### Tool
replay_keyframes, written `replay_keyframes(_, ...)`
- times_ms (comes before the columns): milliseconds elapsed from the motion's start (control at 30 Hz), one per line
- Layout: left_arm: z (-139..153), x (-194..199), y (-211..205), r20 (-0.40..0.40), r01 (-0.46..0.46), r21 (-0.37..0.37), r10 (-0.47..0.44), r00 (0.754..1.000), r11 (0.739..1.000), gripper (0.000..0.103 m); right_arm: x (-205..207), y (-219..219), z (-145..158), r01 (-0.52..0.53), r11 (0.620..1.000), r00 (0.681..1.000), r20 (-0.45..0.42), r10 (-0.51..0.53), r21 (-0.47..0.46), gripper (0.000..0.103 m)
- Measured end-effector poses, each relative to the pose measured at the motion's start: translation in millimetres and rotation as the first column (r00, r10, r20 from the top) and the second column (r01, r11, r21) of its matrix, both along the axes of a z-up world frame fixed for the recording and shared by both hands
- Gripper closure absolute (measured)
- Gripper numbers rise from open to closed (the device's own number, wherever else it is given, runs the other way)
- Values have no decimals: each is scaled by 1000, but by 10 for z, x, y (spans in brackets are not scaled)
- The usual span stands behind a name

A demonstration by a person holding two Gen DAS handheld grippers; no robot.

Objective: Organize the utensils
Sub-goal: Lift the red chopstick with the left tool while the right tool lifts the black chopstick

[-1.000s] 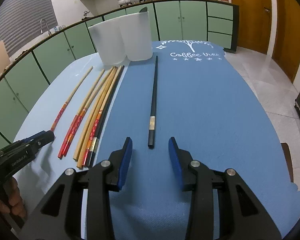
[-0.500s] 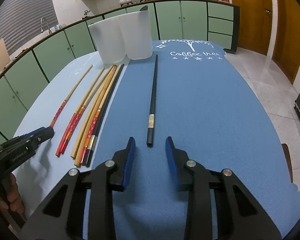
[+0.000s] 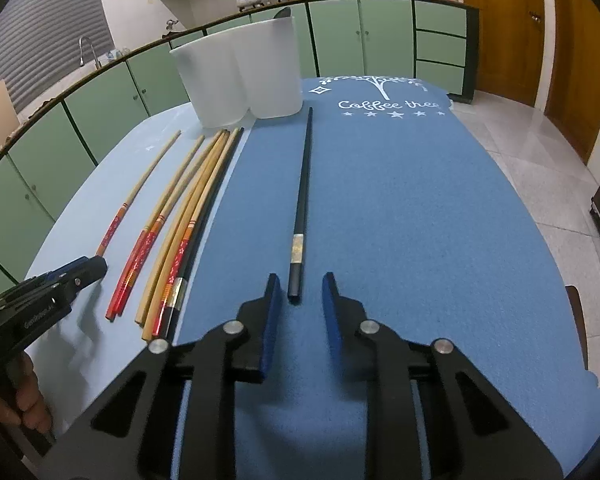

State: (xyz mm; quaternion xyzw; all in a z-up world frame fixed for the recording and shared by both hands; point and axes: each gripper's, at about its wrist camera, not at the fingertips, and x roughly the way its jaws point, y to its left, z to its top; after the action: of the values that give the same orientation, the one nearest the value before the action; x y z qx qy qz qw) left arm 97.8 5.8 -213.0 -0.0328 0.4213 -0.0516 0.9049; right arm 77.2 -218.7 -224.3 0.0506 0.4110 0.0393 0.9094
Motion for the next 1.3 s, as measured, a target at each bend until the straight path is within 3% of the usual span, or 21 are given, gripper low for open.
replay_keyframes(100, 0, 1, -28, 1, -3, 26, 3, 1000, 1000, 81, 0, 67, -4, -10, 999, 1000, 2, 10, -43, 91)
replay_keyframes(233, 1, 15, -60, 2, 8, 50, -8, 1000, 999, 96, 7, 146, -6, -21, 995, 1000, 2, 21, -96, 96)
replay_keyframes(367, 34, 24, -32, -8, 12, 41, -12, 1000, 999, 98, 18, 107, 37, -26, 995, 1000, -7, 25, -95, 97)
replay_keyframes(500, 211, -4, 11, 5, 10, 47, -10, 1000, 999, 98, -7, 20, 265, -20, 996, 999, 32, 23, -88, 97)
replay_keyframes(700, 683, -40, 74, 54, 23, 76, -27, 998, 997, 98, -45, -80, 717, -21, 996, 992, 120, 31, -83, 97)
replay_keyframes(967, 1258, -40, 158, 127, 48, 51, -54, 990, 998, 98, -16, -191, 1252, -30, 999, 974, 223, 38, -42, 97)
replay_keyframes(1100, 1380, -13, 180, 128, 59, 38, -63, 990, 998, 97, -1, -207, 1367, -28, 999, 967, 252, 37, -38, 97)
replay_keyframes(1300, 1331, -26, 195, 127, 53, 18, -55, 990, 998, 98, -26, -174, 1341, -34, 999, 970, 238, 42, -37, 97)
